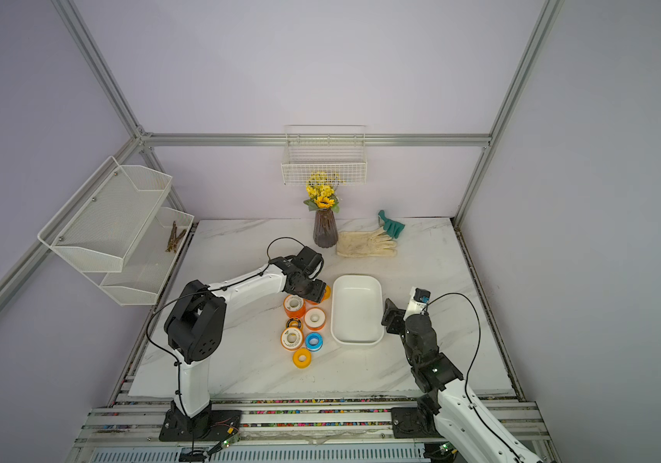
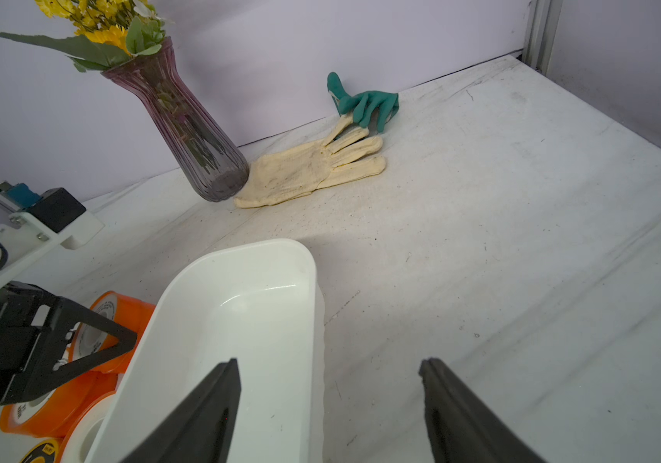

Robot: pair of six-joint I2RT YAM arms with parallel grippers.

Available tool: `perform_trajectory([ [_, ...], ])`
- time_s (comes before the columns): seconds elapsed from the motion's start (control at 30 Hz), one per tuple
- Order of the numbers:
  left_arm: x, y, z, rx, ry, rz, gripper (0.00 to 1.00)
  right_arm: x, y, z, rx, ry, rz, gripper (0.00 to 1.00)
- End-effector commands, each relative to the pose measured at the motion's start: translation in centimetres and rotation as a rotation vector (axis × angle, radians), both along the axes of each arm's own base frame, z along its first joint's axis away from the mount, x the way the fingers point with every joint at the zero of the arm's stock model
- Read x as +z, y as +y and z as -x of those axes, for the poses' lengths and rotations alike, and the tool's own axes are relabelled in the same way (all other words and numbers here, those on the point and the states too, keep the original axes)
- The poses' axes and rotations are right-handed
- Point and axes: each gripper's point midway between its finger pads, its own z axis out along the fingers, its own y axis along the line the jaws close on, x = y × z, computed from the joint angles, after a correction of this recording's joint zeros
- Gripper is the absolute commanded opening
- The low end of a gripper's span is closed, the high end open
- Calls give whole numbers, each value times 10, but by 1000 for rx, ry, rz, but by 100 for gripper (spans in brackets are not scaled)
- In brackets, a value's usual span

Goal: Put the sealing tape into the storage box
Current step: Pick up the sealing tape at the center of the board, then place the sealing tape in the storage box.

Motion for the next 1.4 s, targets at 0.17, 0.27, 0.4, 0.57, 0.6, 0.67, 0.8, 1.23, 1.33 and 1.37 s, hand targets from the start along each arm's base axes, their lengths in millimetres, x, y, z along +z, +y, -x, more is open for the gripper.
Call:
perform_trajectory([
  [0.17,55,-3,-6,11,-95,46,65,17,4,-4,10,-44,-16,76],
  [0.27,69,-8,-5,-3,-112,52,65,16,3,-4,7,-42,-16,76],
  [0.4,87,-29,-1,-51,-136,64,64,17,4,-4,7,-42,-17,76],
  [0.57,97,-68,5,-130,-145,78,64,17,3,-4,4,-44,-18,76],
  [0.6,98,-76,4,-142,-147,86,64,17,3,-4,4,-43,-17,76],
  [0.67,94,-93,6,-171,-135,99,64,17,3,-4,4,-42,-17,76],
  [0.8,82,-125,10,-222,-117,101,64,17,3,-4,4,-42,-17,76],
  [1.23,20,-171,12,-263,-55,57,64,16,3,-5,2,-39,-18,75],
  [1.33,11,-172,9,-255,-53,42,64,15,4,-6,3,-36,-16,75],
  [1.37,7,-171,7,-252,-56,32,65,15,4,-7,3,-31,-14,75],
])
